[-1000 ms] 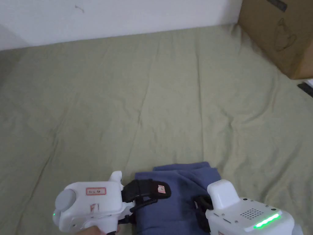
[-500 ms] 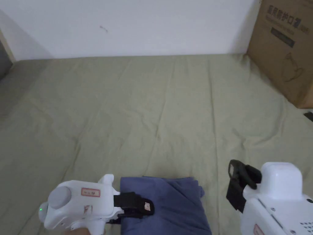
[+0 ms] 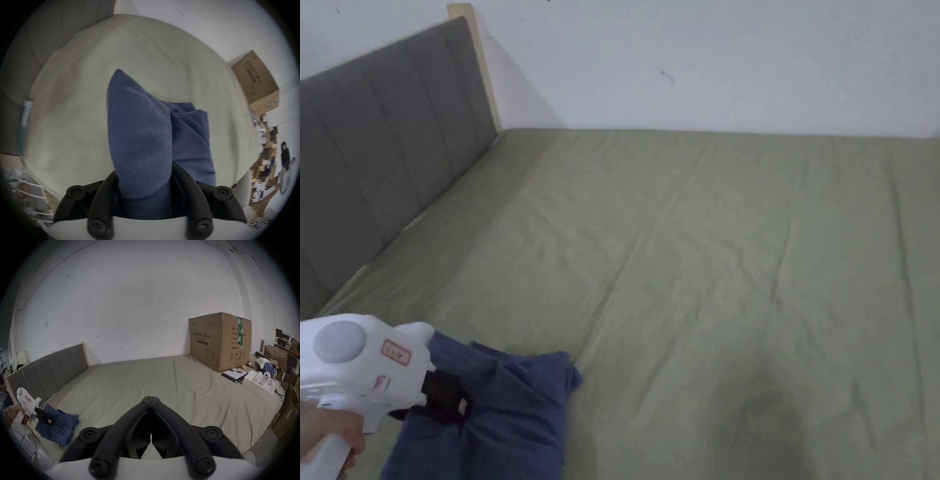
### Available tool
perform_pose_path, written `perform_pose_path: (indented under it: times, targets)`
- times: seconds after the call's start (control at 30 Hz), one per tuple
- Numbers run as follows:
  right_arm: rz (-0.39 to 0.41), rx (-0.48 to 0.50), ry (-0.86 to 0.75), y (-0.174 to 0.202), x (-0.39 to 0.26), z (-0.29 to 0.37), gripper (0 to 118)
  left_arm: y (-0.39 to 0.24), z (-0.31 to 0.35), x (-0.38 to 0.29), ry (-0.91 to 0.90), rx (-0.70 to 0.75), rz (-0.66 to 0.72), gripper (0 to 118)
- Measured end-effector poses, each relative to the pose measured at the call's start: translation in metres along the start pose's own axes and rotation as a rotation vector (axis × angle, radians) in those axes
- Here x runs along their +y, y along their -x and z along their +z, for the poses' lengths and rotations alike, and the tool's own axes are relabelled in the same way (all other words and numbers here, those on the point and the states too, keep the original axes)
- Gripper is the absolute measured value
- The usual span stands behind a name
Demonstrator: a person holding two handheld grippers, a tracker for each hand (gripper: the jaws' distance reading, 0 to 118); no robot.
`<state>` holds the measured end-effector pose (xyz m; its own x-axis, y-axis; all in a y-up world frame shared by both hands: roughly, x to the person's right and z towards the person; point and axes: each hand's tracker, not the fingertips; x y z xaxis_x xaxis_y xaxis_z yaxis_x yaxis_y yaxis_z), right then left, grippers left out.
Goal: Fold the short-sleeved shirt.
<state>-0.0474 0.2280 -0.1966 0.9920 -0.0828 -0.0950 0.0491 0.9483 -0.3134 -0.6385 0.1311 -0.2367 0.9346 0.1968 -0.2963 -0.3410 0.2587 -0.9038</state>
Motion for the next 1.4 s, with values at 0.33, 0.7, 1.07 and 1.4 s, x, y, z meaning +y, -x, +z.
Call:
perform_pose_path:
  times: [0.33, 0.7, 1.07, 1.4]
  targets:
    - [0.061, 0.024, 0.053, 0.011, -0.006, -0.008, 0, 0.024, 0.0, 0.02, -0.049, 0.439, -0.137, 40]
    - [0.061, 0.081, 0.079, -0.002, -0.009, -0.008, 0, -0.033, 0.085, -0.013, -0.461, 0.216, -0.03, 53]
    - [0.053, 0.077, 0.034, -0.03, 0.029, -0.003, 0, -0.224, 0.148, -0.109, -0.816, 0.082, -0.131, 0]
    - [0.121, 0.042, -0.1, -0.053, 0.088, 0.014, 0, -0.35, 0.191, -0.139, -0.999, -0.094, -0.207, 0]
